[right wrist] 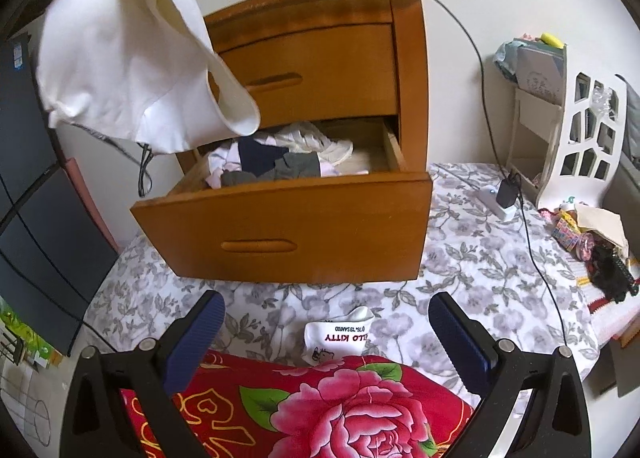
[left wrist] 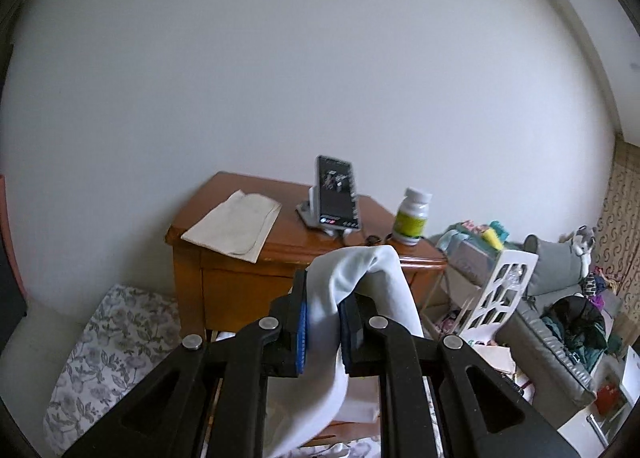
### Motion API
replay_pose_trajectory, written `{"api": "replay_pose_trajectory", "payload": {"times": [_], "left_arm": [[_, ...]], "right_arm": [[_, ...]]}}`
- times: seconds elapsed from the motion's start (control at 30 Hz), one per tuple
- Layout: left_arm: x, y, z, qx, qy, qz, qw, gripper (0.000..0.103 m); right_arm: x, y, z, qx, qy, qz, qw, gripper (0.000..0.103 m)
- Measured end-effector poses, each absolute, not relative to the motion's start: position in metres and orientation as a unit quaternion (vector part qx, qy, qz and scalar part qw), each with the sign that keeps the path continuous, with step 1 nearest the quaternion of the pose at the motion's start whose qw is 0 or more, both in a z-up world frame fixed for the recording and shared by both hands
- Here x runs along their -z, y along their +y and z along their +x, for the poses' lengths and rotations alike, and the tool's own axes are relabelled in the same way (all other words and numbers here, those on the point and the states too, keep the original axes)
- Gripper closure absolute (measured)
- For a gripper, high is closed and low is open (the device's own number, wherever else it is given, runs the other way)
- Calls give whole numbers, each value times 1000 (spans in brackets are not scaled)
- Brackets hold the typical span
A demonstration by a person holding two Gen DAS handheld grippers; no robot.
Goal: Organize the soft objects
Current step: 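Lift the white cloth up out of the drawer with the left tool, then lower the white cloth onto the bedspread below the drawer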
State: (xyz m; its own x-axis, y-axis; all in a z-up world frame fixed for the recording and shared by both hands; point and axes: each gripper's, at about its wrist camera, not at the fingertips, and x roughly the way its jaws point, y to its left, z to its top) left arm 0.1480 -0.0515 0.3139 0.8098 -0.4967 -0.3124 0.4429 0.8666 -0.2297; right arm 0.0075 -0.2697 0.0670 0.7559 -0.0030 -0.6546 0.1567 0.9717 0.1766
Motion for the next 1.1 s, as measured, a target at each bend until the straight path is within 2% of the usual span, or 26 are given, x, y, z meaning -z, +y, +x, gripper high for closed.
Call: {"api": "replay_pose_trajectory", "payload": {"times": [0.2, 0.5, 1.1], "left_arm": [[-314, -53, 123, 259, 183, -68, 946, 90], [-279, -71, 101, 275, 215, -43, 936, 90], [-147, -128, 129, 266, 352, 7, 897, 89]], "right_arm": [[-90, -271, -8, 39, 326, 110, 938, 0], [-119, -285, -33, 54, 285, 116, 950, 0], [-105, -304, -33, 72, 298, 138, 942, 0]]}}
